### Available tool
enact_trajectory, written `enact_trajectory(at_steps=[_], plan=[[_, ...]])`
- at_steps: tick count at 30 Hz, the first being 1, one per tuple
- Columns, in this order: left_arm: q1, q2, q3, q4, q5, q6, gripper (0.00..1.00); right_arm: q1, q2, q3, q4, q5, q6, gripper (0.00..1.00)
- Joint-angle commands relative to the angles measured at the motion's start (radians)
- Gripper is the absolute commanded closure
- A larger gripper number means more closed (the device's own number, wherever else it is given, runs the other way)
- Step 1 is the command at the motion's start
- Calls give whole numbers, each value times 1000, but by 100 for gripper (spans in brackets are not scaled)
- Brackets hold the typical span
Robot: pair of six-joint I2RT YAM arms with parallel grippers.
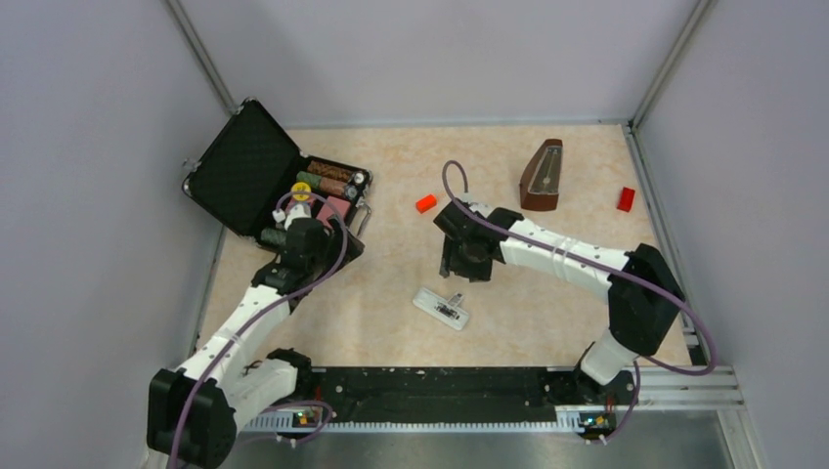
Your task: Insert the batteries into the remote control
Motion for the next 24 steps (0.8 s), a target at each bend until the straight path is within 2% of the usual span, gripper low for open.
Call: enact_trajectory(at_steps=[1,5,10,13,17,24], plan=[[5,14,38,59,34,67,5,1,32,59,-94,-17,323,46],[5,12,34,66,27,87,5,3,89,44,-102,-93,503,54],[5,-5,-5,116,22,91,5,7,121,70,-155,-33,611,57],[5,-14,-31,143,18,82,5,8,139,103,-184,12,621,57],[5,-13,-55,157,9,86,5,6,174,105,-202,-13,631,57],[5,-14,-65,165,-4,97,5,7,203,101,-198,-21,639,50]])
